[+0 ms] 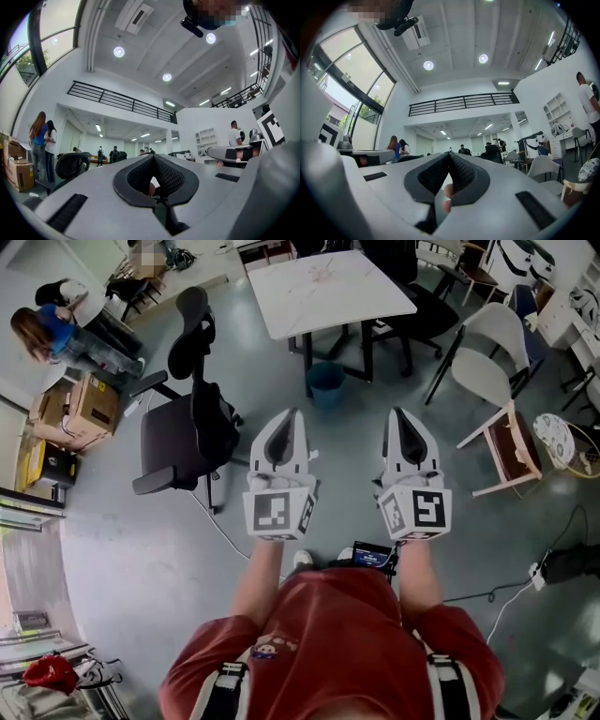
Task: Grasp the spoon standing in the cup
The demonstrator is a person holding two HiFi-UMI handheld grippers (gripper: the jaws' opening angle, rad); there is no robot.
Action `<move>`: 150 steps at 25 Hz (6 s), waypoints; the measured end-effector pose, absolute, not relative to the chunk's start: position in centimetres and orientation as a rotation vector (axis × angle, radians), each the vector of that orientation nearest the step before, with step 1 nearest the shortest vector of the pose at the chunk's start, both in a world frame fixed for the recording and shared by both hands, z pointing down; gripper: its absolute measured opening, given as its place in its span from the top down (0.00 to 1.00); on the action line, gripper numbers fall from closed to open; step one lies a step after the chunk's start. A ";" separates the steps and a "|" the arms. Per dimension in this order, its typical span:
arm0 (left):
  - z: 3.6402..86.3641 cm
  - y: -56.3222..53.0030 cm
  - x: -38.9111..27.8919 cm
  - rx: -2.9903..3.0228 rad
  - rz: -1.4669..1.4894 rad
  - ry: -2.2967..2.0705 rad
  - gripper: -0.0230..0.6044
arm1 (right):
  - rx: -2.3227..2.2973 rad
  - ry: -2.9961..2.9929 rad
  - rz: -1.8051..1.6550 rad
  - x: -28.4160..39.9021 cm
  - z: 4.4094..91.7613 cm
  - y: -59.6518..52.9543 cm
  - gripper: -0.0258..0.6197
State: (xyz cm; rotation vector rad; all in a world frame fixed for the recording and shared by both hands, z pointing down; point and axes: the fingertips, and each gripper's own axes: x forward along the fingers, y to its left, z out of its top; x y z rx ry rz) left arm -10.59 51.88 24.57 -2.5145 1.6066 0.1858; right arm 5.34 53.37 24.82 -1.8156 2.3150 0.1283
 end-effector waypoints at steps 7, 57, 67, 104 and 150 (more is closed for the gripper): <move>25.4 52.6 -6.0 -2.536 0.176 1.588 0.96 | -1.821 2.326 0.121 9.4 25.7 54.1 0.94; 30.2 27.0 -9.3 -2.597 0.195 1.676 0.96 | -1.899 2.373 0.139 7.2 28.0 28.0 0.94; 30.5 17.4 -12.4 -2.599 0.166 1.724 0.96 | -1.895 2.390 0.105 4.6 28.1 18.1 0.94; 26.1 2.4 -10.6 -2.470 0.235 1.717 0.96 | -1.770 2.333 0.181 7.6 24.4 2.0 0.94; 26.2 -24.8 -0.9 -2.402 0.198 1.811 0.96 | -1.651 2.440 0.092 15.4 25.6 -26.5 0.94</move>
